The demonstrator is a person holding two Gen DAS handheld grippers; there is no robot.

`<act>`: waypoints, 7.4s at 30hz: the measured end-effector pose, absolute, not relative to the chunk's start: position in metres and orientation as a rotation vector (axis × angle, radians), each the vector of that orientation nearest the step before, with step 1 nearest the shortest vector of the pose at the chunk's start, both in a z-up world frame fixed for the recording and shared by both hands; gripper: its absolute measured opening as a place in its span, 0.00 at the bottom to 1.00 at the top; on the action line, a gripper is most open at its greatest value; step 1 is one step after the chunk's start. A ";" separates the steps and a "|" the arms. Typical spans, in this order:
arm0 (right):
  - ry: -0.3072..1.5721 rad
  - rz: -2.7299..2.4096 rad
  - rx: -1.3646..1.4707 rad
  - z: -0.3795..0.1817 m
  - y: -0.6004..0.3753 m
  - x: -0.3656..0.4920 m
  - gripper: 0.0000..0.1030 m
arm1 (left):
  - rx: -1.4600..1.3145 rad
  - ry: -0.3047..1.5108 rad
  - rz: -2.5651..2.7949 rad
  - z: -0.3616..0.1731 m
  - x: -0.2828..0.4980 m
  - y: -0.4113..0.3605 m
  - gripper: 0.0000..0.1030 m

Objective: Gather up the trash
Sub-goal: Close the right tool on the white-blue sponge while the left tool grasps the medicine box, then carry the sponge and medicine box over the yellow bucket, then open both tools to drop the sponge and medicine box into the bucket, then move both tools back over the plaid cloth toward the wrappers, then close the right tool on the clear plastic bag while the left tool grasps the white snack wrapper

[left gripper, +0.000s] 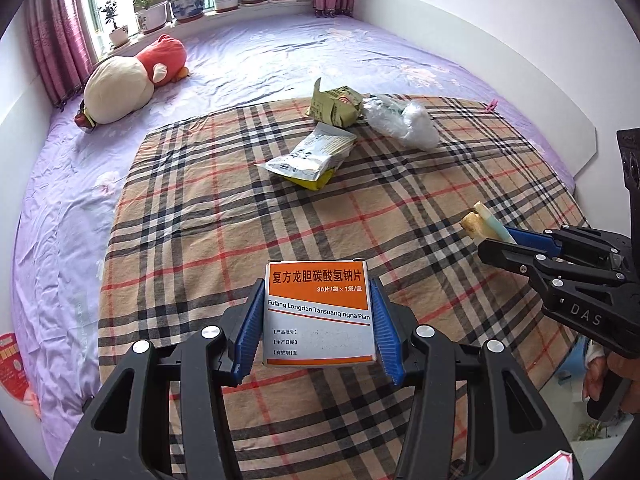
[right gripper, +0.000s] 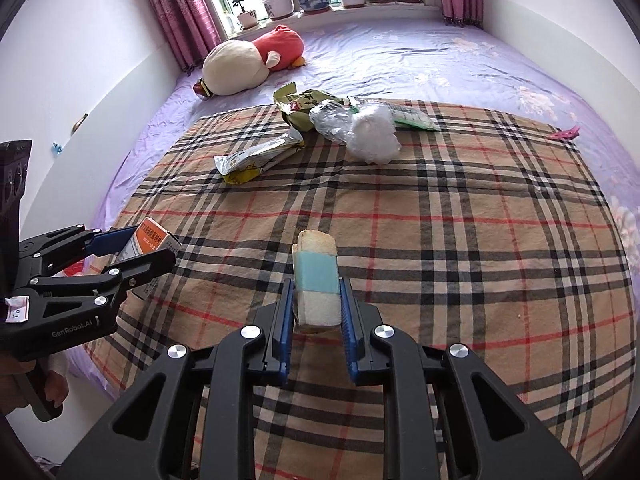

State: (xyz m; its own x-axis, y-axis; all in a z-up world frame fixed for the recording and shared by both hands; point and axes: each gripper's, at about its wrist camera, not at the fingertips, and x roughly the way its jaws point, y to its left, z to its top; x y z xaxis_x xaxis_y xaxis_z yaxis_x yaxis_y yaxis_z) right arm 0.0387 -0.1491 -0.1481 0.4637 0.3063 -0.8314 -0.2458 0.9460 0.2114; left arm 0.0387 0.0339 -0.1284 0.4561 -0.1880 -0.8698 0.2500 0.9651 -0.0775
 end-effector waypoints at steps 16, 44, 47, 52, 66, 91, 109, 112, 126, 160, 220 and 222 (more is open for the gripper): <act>0.975 0.196 0.217 -0.118 -0.230 -0.050 0.22 | 0.207 1.018 -0.586 -0.102 0.007 -0.067 0.49; 0.992 -0.378 0.605 -0.176 -0.427 -0.293 0.22 | 0.715 0.988 -1.374 -0.139 -0.155 -0.357 0.49; 1.014 -0.394 0.628 -0.198 -0.444 -0.302 0.22 | 0.780 1.009 -1.412 -0.164 -0.167 -0.384 0.49; 1.082 -0.399 0.638 -0.245 -0.469 -0.308 0.22 | 0.875 1.056 -1.432 -0.205 -0.175 -0.417 0.49; 1.224 -0.381 0.732 -0.354 -0.524 -0.303 0.22 | 1.024 1.197 -1.383 -0.301 -0.186 -0.468 0.49; 1.249 -0.357 0.732 -0.361 -0.525 -0.308 0.42 | 1.008 1.214 -1.352 -0.302 -0.182 -0.466 0.67; 1.133 -0.299 0.546 -0.227 -0.488 -0.273 0.49 | 0.698 1.073 -1.322 -0.164 -0.152 -0.400 0.68; 1.088 -0.261 0.490 -0.196 -0.479 -0.259 0.49 | 0.615 1.058 -1.281 -0.144 -0.144 -0.379 0.68; 0.947 0.020 0.276 -0.105 -0.388 -0.168 0.49 | 0.331 1.044 -0.913 -0.094 -0.093 -0.243 0.69; 0.929 0.356 0.121 -0.092 -0.175 0.029 0.65 | -0.027 1.053 -0.318 -0.111 0.045 0.031 0.92; 1.038 0.381 0.128 -0.151 -0.144 0.121 0.35 | 0.109 1.052 -0.475 -0.131 0.112 0.016 0.32; 1.040 0.375 0.134 -0.150 -0.146 0.114 0.35 | 0.106 1.057 -0.482 -0.131 0.106 0.014 0.31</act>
State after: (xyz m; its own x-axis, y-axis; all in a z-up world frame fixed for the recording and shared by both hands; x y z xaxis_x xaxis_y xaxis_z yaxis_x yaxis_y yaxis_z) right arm 0.1139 -0.1465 -0.1502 0.4491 0.3651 -0.8155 -0.2393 0.9285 0.2839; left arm 0.1064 0.0142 -0.1306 0.3982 -0.3296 -0.8560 0.4297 0.8915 -0.1434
